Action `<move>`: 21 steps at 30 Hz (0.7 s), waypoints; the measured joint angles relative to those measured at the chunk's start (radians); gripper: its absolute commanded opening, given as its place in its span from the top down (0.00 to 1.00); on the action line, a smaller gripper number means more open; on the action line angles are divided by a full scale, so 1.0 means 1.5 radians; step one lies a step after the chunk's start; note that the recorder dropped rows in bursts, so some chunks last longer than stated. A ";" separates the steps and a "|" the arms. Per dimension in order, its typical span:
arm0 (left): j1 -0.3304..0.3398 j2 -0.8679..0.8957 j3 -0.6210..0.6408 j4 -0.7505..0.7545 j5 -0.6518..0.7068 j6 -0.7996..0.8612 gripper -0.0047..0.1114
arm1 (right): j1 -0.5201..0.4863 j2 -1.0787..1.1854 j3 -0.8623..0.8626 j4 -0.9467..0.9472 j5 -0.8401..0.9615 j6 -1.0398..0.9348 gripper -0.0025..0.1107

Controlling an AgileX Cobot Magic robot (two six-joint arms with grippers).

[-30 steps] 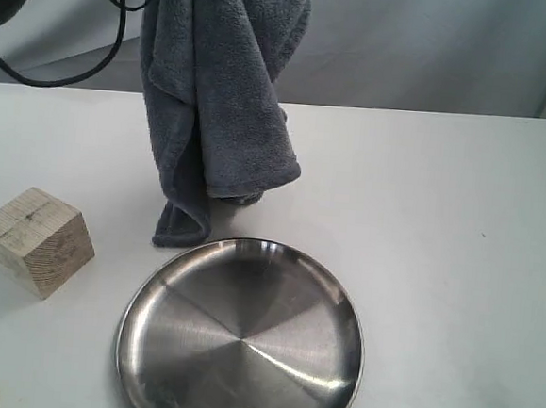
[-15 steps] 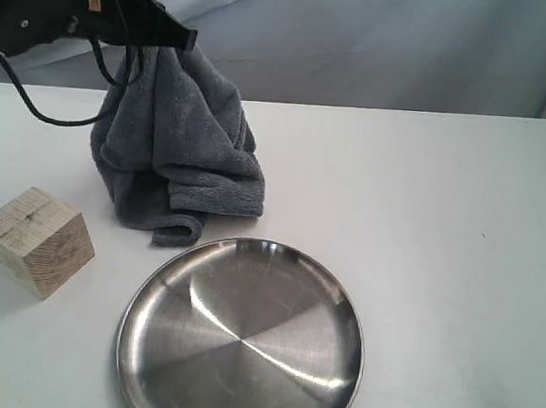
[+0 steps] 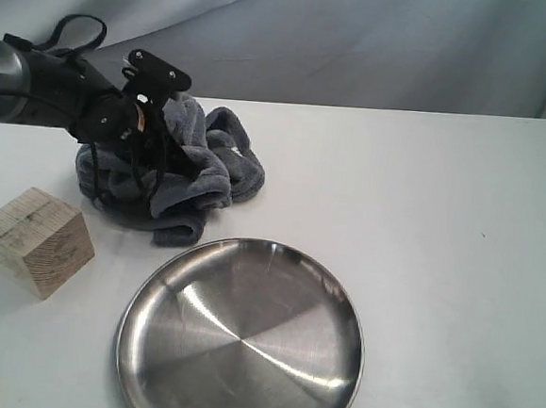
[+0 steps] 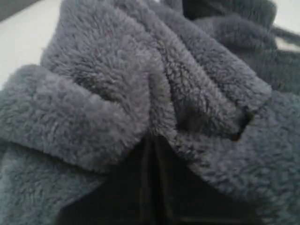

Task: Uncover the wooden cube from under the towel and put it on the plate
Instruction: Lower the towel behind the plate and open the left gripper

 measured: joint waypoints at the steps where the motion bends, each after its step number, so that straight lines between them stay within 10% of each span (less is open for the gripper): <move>1: 0.000 0.016 0.000 0.000 0.007 0.004 0.96 | 0.000 0.000 0.000 0.000 0.000 0.000 0.98; 9: 0.000 0.021 -0.001 -0.003 0.016 0.007 0.86 | 0.000 0.000 0.000 0.000 0.000 0.000 0.98; 18: 0.000 -0.007 -0.001 -0.068 0.063 0.013 0.16 | 0.000 0.000 0.000 0.000 0.000 0.000 0.98; 21: 0.000 -0.023 -0.001 -0.073 0.113 0.036 0.07 | 0.000 0.000 0.000 0.000 0.000 0.000 0.98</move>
